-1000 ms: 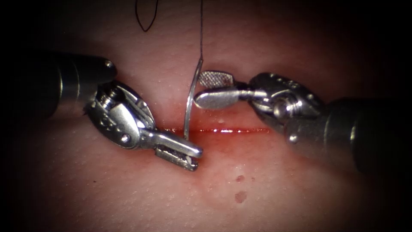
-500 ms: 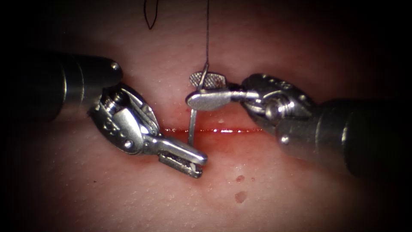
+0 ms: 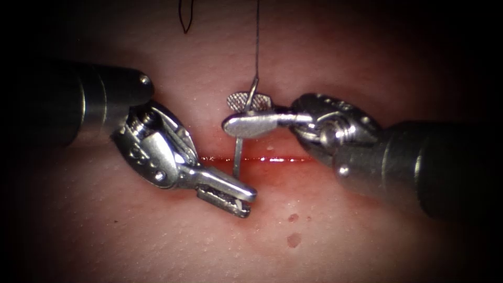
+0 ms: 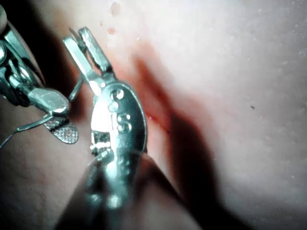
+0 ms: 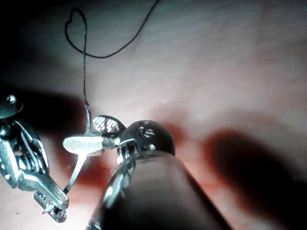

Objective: Wound Closure
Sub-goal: Pass the needle from the left end-effector to the right end-effector

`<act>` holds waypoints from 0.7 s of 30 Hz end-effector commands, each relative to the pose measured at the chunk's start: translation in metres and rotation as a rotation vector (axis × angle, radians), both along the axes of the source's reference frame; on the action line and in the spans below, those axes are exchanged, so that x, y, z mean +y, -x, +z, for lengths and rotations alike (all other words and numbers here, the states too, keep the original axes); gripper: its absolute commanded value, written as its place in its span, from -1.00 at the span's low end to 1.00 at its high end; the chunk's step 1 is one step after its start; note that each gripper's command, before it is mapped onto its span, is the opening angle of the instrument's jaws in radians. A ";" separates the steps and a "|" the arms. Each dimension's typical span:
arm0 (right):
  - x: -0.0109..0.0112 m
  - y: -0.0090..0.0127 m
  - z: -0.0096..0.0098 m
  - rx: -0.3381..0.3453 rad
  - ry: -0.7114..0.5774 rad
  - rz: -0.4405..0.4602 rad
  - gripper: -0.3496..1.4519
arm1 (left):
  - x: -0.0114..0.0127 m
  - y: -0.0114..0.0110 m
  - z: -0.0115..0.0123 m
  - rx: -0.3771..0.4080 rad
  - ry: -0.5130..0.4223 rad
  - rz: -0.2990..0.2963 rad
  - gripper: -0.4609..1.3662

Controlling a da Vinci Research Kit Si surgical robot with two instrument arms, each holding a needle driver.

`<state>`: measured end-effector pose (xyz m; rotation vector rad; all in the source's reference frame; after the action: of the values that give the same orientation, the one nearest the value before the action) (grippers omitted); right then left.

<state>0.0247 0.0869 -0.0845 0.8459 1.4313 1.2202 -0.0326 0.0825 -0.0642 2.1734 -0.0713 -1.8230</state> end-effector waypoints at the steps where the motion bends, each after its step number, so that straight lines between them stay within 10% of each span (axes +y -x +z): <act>1: 0.0001 0.0000 0.0000 0.001 -0.005 0.001 0.27 | 0.0000 0.0000 0.0000 0.000 0.001 0.003 -0.88; 5: 0.0001 0.0000 0.0000 0.004 -0.017 0.001 0.01 | 0.0000 0.0001 0.0000 -0.001 0.001 0.003 -0.88; 9: 0.0000 0.0000 -0.0001 0.015 -0.045 -0.001 -1.00 | -0.0001 0.0002 0.0000 -0.001 0.002 0.004 -0.88; 21: 0.0004 0.0004 -0.0003 0.025 -0.080 0.000 -1.00 | -0.0005 0.0006 -0.0001 0.001 -0.021 0.015 -0.88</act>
<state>0.0243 0.0873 -0.0848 0.9240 1.4148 1.2730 -0.0334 0.0822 -0.0644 2.1892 -0.0341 -1.8367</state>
